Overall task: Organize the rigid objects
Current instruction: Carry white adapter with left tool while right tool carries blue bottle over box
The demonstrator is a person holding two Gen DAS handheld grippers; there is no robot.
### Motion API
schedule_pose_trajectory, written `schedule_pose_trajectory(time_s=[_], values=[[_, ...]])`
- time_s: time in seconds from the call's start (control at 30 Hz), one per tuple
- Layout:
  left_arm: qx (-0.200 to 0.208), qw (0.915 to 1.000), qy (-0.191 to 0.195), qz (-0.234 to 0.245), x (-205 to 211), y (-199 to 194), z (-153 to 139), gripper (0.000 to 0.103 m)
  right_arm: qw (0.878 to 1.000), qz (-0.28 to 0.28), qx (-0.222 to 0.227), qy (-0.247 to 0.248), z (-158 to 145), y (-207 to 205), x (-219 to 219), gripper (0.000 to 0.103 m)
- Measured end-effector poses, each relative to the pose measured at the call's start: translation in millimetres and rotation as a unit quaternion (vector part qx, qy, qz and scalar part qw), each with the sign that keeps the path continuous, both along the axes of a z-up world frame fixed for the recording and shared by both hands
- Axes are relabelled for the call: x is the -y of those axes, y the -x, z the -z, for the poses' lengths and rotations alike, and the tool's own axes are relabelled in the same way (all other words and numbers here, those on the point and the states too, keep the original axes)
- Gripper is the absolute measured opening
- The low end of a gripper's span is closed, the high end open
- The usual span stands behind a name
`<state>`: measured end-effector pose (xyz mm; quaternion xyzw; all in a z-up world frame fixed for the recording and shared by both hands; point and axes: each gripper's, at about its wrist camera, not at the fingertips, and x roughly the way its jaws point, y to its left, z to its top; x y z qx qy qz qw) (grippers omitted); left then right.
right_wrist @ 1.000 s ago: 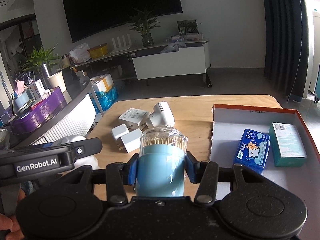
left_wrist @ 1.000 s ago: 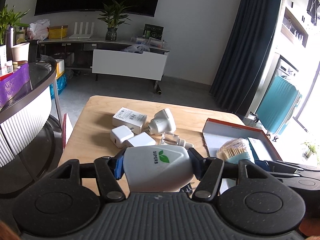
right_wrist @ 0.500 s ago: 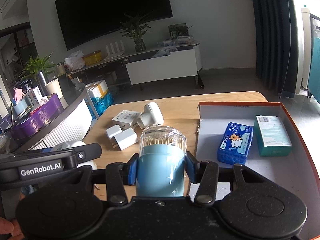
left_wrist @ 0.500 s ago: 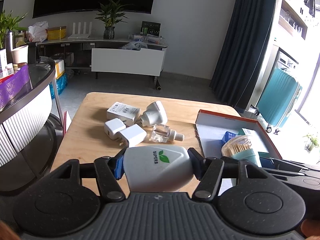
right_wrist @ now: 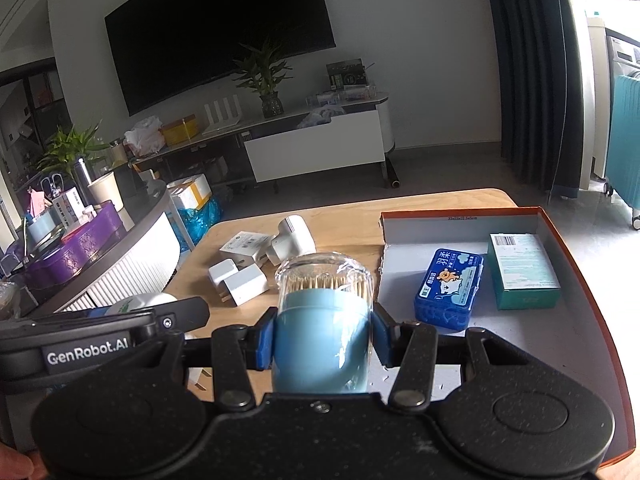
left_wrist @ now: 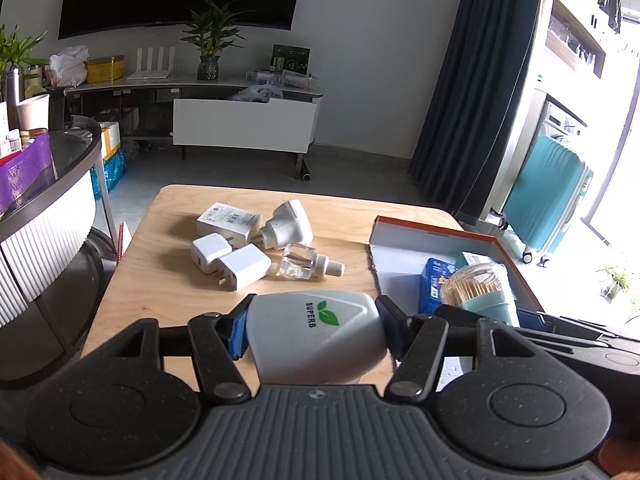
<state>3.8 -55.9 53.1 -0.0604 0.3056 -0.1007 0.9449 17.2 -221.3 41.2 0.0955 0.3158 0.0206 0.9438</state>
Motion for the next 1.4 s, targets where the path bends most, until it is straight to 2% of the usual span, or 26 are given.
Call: schedule_pose_trajectory(time_s=[0.7, 1.4], values=[[0.0, 0.9999, -0.004, 0.016, 14.9, 4.3, 0.9, 0.063, 1.0, 0.019, 0.006, 0.006, -7.5, 14.4, 10.6, 0.058], [-0.017, 0.9996, -0.001, 0.024, 22.0, -5.4, 4.6, 0.063, 0.999, 0.03, -0.011, 0.016, -1.8, 7.9, 17.5, 0.058]])
